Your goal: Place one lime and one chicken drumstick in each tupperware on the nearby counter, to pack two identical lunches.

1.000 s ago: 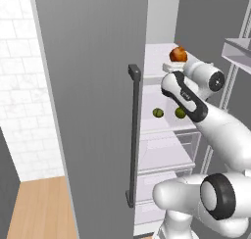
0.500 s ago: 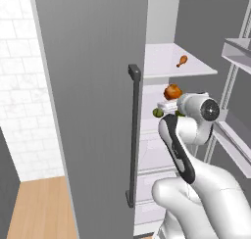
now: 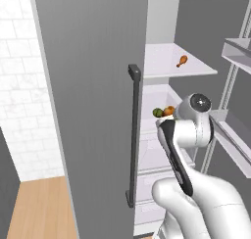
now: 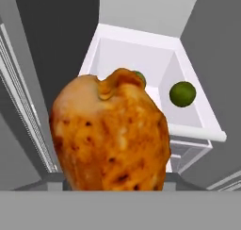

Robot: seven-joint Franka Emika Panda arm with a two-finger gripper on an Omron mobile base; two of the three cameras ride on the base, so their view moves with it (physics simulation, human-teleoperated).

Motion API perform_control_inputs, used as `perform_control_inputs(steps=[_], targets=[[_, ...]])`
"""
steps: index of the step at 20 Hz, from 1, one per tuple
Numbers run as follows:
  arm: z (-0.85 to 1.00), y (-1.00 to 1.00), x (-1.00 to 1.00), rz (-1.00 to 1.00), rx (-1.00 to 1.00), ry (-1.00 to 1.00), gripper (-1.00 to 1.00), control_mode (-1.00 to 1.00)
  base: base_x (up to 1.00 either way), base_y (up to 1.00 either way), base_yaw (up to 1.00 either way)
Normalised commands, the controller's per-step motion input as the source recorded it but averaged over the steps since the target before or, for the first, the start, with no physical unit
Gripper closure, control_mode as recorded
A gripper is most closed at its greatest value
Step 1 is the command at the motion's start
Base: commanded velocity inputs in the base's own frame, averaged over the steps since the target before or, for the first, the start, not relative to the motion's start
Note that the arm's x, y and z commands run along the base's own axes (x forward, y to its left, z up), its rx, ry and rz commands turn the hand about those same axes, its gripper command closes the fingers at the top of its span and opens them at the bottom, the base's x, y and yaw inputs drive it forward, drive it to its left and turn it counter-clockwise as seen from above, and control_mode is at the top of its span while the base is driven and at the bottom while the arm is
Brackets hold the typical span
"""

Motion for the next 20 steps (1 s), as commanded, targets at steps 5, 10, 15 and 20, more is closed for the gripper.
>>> perform_control_inputs(steps=[5, 10, 15, 20], targets=[[-0.08, 0.0, -0.56, 0.03, 0.0, -0.03, 1.0, 1.0, -0.2, 0.0, 0.02], [0.0, 0.0, 0.0, 0.0, 0.0, 0.0, 1.0, 1.0, -1.0, 0.0, 0.13], [0.0, 0.0, 0.0, 0.0, 0.0, 0.0, 1.0, 1.0, -1.0, -0.02, -0.02], [0.0, 0.0, 0.0, 0.0, 0.0, 0.0, 1.0, 1.0, -1.0, -0.02, -0.61]])
